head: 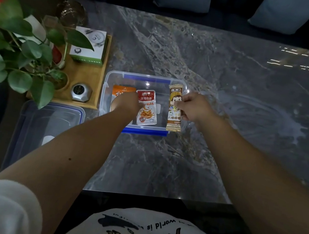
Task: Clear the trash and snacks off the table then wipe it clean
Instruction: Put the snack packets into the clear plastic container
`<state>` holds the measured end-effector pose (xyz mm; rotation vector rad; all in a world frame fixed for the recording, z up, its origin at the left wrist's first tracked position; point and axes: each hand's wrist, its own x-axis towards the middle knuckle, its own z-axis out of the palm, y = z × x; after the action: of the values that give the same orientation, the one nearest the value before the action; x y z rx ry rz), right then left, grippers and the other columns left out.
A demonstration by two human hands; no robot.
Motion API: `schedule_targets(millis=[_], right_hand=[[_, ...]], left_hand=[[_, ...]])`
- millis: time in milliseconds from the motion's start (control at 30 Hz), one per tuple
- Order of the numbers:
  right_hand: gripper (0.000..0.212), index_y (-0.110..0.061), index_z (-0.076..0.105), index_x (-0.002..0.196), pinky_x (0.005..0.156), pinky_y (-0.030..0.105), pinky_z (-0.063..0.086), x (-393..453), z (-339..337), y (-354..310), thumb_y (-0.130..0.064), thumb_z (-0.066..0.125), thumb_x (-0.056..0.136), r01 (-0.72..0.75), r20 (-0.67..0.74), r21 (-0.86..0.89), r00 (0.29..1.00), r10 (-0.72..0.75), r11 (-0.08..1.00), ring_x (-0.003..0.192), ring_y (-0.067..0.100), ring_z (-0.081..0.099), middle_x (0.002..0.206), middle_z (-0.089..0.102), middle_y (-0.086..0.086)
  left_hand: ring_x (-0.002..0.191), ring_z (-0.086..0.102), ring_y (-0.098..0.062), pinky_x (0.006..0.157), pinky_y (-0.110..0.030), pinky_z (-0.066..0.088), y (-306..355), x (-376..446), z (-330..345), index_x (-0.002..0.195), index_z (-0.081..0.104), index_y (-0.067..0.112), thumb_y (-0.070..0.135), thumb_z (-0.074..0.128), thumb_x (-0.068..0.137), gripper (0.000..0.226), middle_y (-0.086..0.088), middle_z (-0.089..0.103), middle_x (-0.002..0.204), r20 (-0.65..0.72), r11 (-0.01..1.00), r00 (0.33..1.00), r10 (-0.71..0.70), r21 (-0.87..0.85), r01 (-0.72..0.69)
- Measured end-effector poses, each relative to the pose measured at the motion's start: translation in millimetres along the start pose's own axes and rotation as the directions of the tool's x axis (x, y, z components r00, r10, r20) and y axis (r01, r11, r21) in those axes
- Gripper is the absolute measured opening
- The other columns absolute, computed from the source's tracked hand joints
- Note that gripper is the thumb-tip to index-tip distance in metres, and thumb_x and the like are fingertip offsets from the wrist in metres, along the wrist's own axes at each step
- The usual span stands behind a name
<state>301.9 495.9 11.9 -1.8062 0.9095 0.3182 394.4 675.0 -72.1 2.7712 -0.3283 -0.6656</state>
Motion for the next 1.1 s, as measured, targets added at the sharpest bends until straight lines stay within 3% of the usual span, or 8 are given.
schedule_targets(millis=[133,267,367,500,633,767,967,1100], right_hand=[[0.009,-0.008,0.061,0.093,0.042,0.017,0.046,-1,1,-1,-0.013,0.066,0.086,-0.007,-0.004,0.012,1.000,0.007,1.000,0.067,0.013,0.065,0.092,0.069,0.009],[0.006,-0.010,0.061,0.087,0.056,0.030,0.055,3,5,-7,-0.013,0.067,0.086,0.021,-0.018,-0.049,1.000,-0.022,0.999,0.075,0.019,0.069,0.093,0.071,0.011],[0.011,-0.013,0.061,0.077,0.072,0.043,0.059,10,12,-13,-0.014,0.067,0.085,0.063,-0.037,-0.150,0.997,-0.069,0.987,0.077,0.025,0.070,0.088,0.072,0.012],[0.014,-0.018,0.061,0.073,0.050,0.024,0.046,21,28,-20,-0.016,0.065,0.086,0.079,-0.051,-0.377,0.993,-0.106,0.923,0.063,0.014,0.064,0.077,0.068,0.004],[0.012,-0.008,0.062,0.098,0.068,0.032,0.051,33,47,-19,-0.006,0.056,0.088,0.071,-0.057,-0.518,0.992,-0.117,0.853,0.085,0.027,0.064,0.095,0.067,0.013],[0.029,0.000,0.054,0.120,0.072,0.032,0.044,40,61,-13,-0.003,0.049,0.091,0.048,-0.071,-0.642,0.990,-0.123,0.765,0.098,0.032,0.060,0.110,0.064,0.019],[0.017,0.001,0.060,0.105,0.071,0.031,0.042,45,69,-7,-0.002,0.050,0.091,-0.015,-0.126,-0.696,0.987,-0.102,0.718,0.099,0.031,0.061,0.109,0.065,0.018],[0.014,-0.002,0.061,0.099,0.067,0.030,0.043,43,67,-2,-0.009,0.053,0.092,-0.007,-0.101,-0.691,0.991,-0.087,0.723,0.088,0.027,0.060,0.103,0.066,0.017]], left_hand=[[0.071,0.055,-0.017,0.061,-0.033,0.040,0,-2,-5,0.097,0.060,0.019,0.044,0.059,0.091,0.026,-0.004,0.069,0.094,-0.006,1.000,1.000,0.006,-0.029,-0.006],[0.074,0.061,-0.020,0.070,-0.035,0.052,-1,-10,-33,0.092,0.062,0.016,0.038,0.056,0.093,0.023,-0.004,0.068,0.086,-0.095,0.991,0.994,0.051,-0.122,-0.063],[0.072,0.061,-0.023,0.058,-0.031,0.047,-18,-27,-60,0.088,0.059,0.020,0.034,0.051,0.092,0.017,-0.001,0.064,0.078,-0.273,0.976,0.960,0.063,-0.183,-0.116],[0.098,0.058,-0.034,0.079,-0.042,0.049,-49,-50,-70,0.111,0.060,0.015,0.027,0.053,0.091,0.025,-0.012,0.062,0.112,-0.439,0.973,0.897,0.054,-0.180,-0.147],[0.118,0.047,-0.040,0.095,-0.049,0.040,-64,-61,-56,0.132,0.046,0.005,0.026,0.051,0.093,0.045,-0.022,0.046,0.132,-0.329,0.983,0.944,-0.001,-0.172,-0.059],[0.122,0.046,-0.041,0.091,-0.052,0.042,-63,-62,-39,0.144,0.028,0.007,0.022,0.046,0.095,0.054,-0.021,0.034,0.143,-0.188,0.962,0.982,-0.028,-0.272,-0.025],[0.127,0.045,-0.038,0.089,-0.050,0.045,-64,-61,-34,0.150,0.015,0.010,0.015,0.040,0.097,0.058,-0.018,0.029,0.150,-0.163,0.963,0.986,-0.033,-0.268,-0.013],[0.129,0.042,-0.034,0.088,-0.052,0.048,-63,-62,-32,0.149,0.017,0.006,0.012,0.040,0.097,0.057,-0.014,0.027,0.152,-0.175,0.965,0.985,0.001,-0.259,-0.047]])
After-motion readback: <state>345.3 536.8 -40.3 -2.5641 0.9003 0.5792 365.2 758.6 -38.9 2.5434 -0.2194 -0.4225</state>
